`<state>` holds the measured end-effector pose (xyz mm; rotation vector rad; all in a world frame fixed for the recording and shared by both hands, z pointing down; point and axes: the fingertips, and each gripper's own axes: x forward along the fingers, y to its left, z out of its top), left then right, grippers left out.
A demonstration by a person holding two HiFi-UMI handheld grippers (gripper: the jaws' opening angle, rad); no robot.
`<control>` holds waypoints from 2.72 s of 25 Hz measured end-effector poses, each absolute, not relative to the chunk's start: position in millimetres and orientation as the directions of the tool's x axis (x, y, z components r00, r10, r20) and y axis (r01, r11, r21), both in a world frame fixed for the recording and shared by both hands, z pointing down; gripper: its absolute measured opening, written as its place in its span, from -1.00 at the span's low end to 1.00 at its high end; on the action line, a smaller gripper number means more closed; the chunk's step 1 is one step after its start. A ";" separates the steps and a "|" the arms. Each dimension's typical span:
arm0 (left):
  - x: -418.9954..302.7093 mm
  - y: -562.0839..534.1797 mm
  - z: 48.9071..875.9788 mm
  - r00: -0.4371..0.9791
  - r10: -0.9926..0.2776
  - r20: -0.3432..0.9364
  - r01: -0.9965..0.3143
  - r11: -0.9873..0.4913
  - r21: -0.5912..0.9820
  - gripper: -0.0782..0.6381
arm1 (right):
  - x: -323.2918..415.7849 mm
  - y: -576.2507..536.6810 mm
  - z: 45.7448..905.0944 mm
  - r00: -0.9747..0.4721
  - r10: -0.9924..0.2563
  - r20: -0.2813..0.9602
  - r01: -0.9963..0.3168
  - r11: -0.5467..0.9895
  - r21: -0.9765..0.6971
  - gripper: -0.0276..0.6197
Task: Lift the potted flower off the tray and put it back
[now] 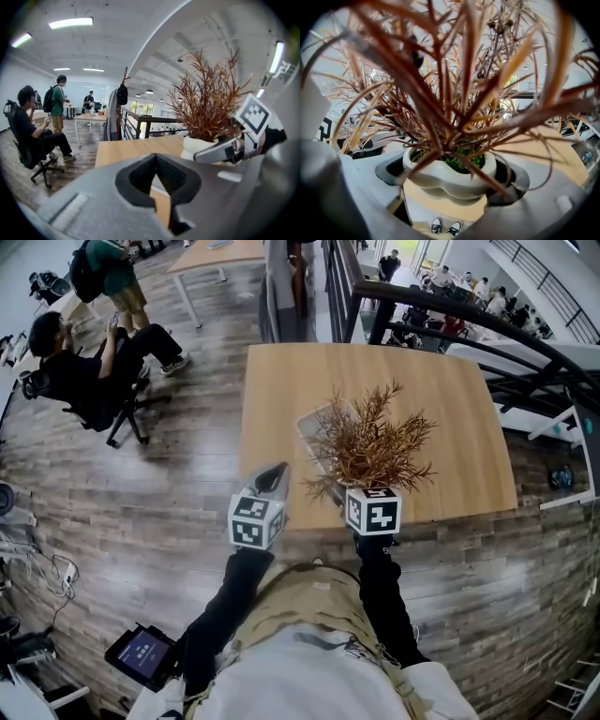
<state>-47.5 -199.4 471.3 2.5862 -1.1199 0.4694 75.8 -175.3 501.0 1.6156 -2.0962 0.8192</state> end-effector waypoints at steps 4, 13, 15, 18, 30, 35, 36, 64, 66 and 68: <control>-50.3 -195.9 486.1 0.637 -0.642 0.427 -0.744 -0.657 0.122 -0.78 | 71.1 -177.0 519.1 -0.287 -0.737 0.612 -0.956 0.183 -0.228 0.65; -47.2 -189.1 541.2 0.580 -0.648 0.494 -0.774 -0.627 0.085 -0.78 | 90.4 -188.9 590.9 -0.295 -0.720 0.629 -0.955 0.200 -0.218 0.65; -41.0 -182.9 561.1 0.562 -0.656 0.504 -0.786 -0.614 0.078 -0.78 | 103.8 -188.3 619.4 -0.294 -0.717 0.632 -0.956 0.210 -0.206 0.65; -44.8 -183.3 575.0 0.539 -0.663 0.519 -0.802 -0.593 0.075 -0.78 | 111.9 -194.9 646.0 -0.301 -0.705 0.642 -0.953 0.211 -0.216 0.65; -78.8 -189.4 590.4 0.482 -0.685 0.547 -0.847 -0.524 0.092 -0.78 | 109.6 -221.5 704.6 -0.299 -0.664 0.685 -0.954 0.222 -0.201 0.65; -84.1 -189.6 593.0 0.472 -0.684 0.556 -0.853 -0.513 0.093 -0.78 | 113.0 -230.2 720.4 -0.291 -0.655 0.698 -0.957 0.215 -0.197 0.65; -84.9 -189.7 593.5 0.469 -0.684 0.559 -0.855 -0.510 0.094 -0.78 | 113.8 -231.6 723.6 -0.290 -0.652 0.700 -0.957 0.215 -0.195 0.65; -93.1 -186.1 609.5 0.430 -0.676 0.599 -0.878 -0.469 0.101 -0.78 | 111.6 -262.8 758.7 -0.295 -0.635 0.714 -0.954 0.234 -0.186 0.65; -91.6 -186.0 608.8 0.434 -0.672 0.601 -0.876 -0.470 0.107 -0.78 | 111.9 -260.5 759.6 -0.302 -0.627 0.718 -0.952 0.239 -0.192 0.65; -89.6 -186.0 607.7 0.442 -0.667 0.600 -0.872 -0.477 0.111 -0.78 | 113.2 -255.8 760.5 -0.301 -0.619 0.725 -0.952 0.236 -0.194 0.66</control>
